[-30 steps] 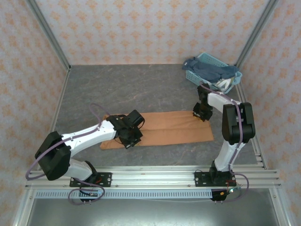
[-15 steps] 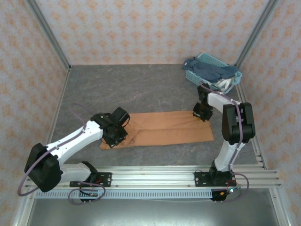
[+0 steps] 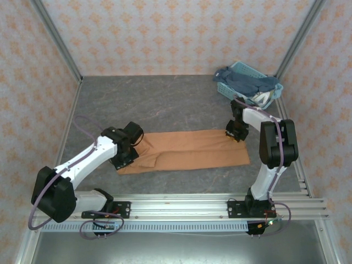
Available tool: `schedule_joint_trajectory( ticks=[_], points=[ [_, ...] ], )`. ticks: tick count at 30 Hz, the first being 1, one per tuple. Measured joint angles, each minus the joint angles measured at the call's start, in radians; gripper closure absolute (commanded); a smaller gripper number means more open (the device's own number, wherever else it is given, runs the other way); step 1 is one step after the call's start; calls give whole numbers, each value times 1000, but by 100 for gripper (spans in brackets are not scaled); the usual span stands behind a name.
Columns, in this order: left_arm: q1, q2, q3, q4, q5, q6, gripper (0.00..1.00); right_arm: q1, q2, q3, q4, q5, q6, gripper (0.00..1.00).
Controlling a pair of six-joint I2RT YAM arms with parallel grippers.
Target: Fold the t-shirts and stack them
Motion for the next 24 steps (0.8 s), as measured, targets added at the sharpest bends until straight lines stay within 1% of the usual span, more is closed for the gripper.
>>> schedule_joint_trajectory(
  ticks=[4,13,15,17,21,24],
  points=[
    [13,42,1,2,-24,34,100,0,0,0,0,0,0,76],
    [26,192,1,47,-104,97,99,0,0,0,0,0,0,76],
    [32,230,1,59,-126,110,85,0,0,0,0,0,1,75],
    [33,267,7,61,-154,126,75,0,0,0,0,0,1,74],
    [41,288,25,61,-190,141,53,0,-1,0,0,-3,3,66],
    [46,279,55,43,-208,145,52,0,-8,0,-2,-4,2,61]
  ],
)
